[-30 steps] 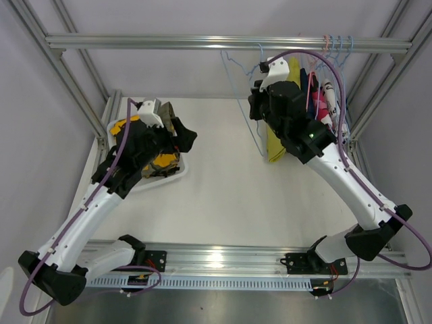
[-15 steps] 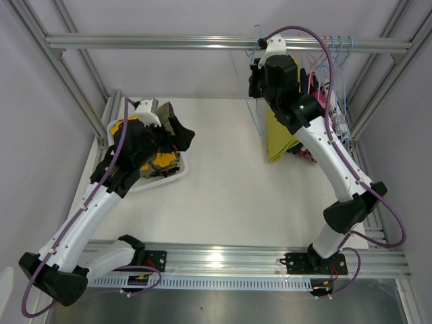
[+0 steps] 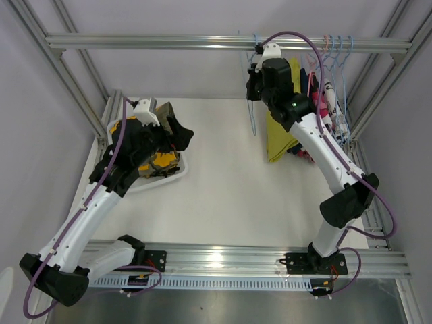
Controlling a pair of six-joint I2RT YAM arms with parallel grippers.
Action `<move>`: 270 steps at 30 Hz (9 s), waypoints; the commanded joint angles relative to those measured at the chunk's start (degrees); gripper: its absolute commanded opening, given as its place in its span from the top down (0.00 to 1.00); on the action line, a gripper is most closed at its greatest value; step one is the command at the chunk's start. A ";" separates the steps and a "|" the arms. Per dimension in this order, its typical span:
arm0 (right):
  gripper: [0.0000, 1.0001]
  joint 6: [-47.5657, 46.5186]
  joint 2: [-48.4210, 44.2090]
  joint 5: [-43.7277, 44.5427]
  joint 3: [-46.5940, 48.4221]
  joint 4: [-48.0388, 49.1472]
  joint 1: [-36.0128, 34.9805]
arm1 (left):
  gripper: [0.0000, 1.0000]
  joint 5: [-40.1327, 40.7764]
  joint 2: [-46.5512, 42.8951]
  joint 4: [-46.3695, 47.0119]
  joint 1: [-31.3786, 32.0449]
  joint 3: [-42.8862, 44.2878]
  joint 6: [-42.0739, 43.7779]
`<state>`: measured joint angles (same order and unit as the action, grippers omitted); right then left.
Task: Remove the trousers from the hanger
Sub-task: Place the hanger at the clothesline, then pick up the hanger from the clothesline, then remove the trousers from the hanger.
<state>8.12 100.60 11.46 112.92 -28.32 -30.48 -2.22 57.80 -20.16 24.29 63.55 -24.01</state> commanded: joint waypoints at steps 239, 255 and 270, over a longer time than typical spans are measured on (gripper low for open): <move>1.00 18.95 -47.77 -30.81 -46.12 28.49 19.59 | 0.01 -8.06 -1.90 7.41 3.55 -2.55 2.82; 1.00 20.35 -58.49 -13.22 -57.20 22.69 10.18 | 0.01 30.47 -8.68 29.02 47.94 -17.66 31.29; 1.00 22.11 -58.41 -11.46 -59.13 22.34 8.07 | 0.01 47.66 12.42 56.45 56.74 -18.02 38.42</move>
<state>29.36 44.07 -1.34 53.23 -14.37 -21.98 42.02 67.81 25.10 80.51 45.41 12.45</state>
